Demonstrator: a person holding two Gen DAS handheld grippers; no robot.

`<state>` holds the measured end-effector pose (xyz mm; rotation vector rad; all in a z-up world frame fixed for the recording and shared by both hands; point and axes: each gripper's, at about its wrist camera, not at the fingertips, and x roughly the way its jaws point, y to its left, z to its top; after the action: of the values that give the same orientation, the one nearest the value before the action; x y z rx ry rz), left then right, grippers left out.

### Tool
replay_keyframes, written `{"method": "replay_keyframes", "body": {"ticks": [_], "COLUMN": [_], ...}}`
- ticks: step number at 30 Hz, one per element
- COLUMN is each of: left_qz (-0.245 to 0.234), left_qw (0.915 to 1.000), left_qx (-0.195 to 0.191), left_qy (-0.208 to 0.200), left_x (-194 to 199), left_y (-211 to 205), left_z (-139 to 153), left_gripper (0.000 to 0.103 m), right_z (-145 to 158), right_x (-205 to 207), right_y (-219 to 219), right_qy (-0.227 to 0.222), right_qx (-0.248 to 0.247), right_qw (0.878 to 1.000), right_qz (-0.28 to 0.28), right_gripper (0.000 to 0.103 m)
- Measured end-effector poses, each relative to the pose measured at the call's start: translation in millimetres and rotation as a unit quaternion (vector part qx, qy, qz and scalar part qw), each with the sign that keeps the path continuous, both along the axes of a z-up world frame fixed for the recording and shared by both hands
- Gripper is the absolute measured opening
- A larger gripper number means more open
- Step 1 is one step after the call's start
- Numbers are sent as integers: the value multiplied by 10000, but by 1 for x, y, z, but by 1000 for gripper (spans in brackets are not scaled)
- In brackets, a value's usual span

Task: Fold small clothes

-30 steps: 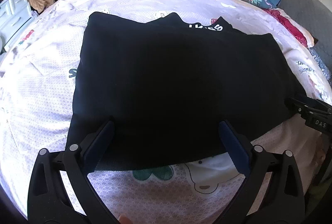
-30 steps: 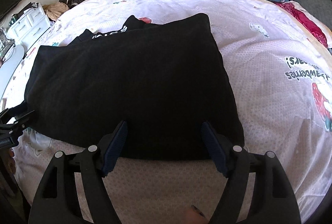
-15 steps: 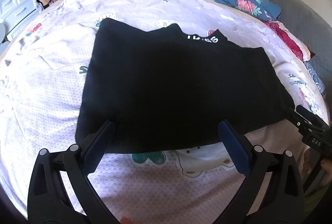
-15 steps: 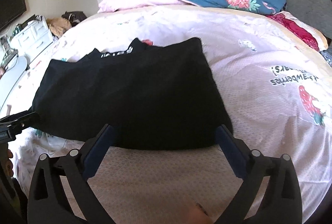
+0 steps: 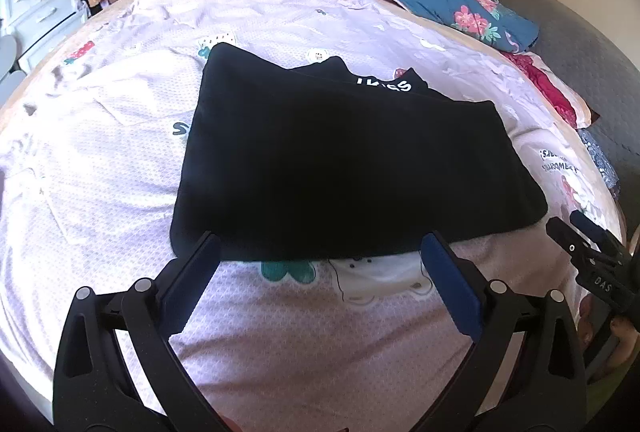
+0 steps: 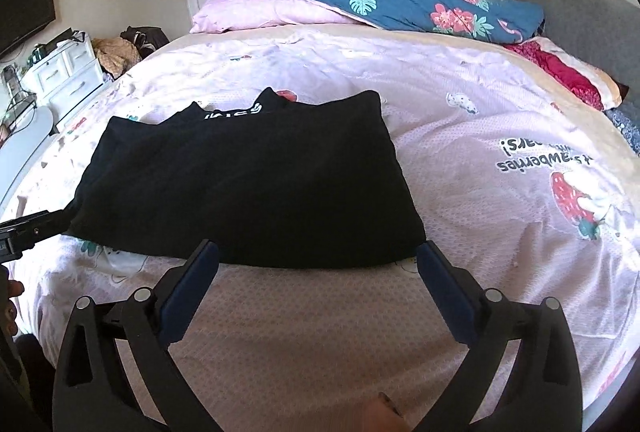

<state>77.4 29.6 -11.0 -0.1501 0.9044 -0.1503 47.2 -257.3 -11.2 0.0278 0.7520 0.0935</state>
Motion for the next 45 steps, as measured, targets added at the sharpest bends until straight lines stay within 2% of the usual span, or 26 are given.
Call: {"method": "replay_keyframes", "body": {"ticks": [17,35,45], "left_qz": [155,802,1070], "left_qw": [9999,9967,9941], "left_qx": [43,-18,-76], "left_qy": [-48,-159,-145], "left_x": [-34,-44,-42], "left_y": [22,82,108], "left_z": [6,10,6], "left_gripper": [94,94,94], "right_z": [20,24,16], "right_x": [-25,-31,-28], "right_y": [43,110,149], "right_qy": [-206,-266,-208], "right_qx": [-262,-592,-801], "right_qw": [9987,9924,9861], "right_qz": [392,1041,1438], "right_gripper": [99,99,99]}}
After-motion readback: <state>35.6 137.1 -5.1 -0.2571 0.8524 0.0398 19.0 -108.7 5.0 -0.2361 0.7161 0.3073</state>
